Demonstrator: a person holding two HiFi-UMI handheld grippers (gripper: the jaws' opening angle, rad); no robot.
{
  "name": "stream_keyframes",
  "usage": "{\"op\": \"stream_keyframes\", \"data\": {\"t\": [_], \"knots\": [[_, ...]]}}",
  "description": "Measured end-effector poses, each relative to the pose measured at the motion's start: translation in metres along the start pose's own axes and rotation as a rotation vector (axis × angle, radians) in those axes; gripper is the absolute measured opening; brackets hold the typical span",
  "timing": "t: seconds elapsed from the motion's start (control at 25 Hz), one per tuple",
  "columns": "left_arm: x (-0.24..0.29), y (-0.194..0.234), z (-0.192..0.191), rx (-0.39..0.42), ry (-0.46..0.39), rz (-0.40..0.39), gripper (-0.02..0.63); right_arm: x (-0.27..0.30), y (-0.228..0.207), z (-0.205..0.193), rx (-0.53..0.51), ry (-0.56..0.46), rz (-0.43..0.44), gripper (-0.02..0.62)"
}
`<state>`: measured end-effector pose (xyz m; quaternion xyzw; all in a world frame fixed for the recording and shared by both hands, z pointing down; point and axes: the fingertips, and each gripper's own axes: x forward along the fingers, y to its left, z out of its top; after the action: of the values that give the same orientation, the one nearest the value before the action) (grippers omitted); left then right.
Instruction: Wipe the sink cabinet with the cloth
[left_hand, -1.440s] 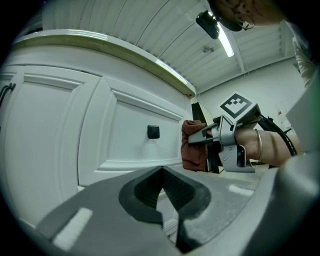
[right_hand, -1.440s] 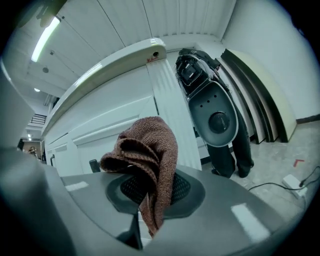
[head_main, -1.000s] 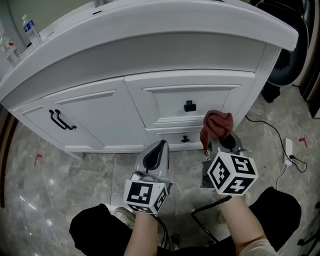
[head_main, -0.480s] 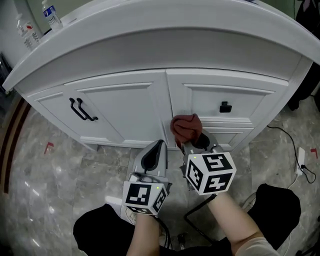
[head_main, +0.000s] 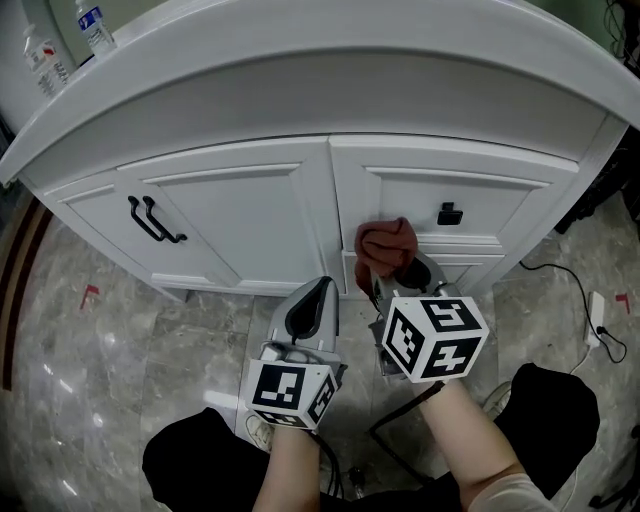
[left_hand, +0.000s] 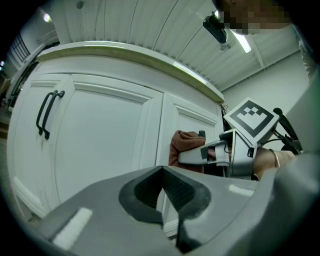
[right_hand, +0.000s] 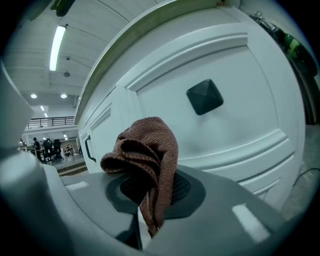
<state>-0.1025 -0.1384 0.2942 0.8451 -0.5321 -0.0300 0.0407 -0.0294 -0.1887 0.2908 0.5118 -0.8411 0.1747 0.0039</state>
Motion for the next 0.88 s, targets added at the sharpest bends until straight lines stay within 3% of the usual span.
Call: {"op": "stream_keyframes", "data": {"t": [0.4,0.88], "knots": [[0.02,-0.039,-0.008,-0.004,0.015,-0.068,0.0,-0.028,-0.047,0.009,0.1,-0.008,-0.052,0.087],[0.038,-0.081,-0.011,0.0,0.022,-0.136,0.0,-0.067,-0.108,0.024,0.125,-0.047,-0.173,0.104]]}}
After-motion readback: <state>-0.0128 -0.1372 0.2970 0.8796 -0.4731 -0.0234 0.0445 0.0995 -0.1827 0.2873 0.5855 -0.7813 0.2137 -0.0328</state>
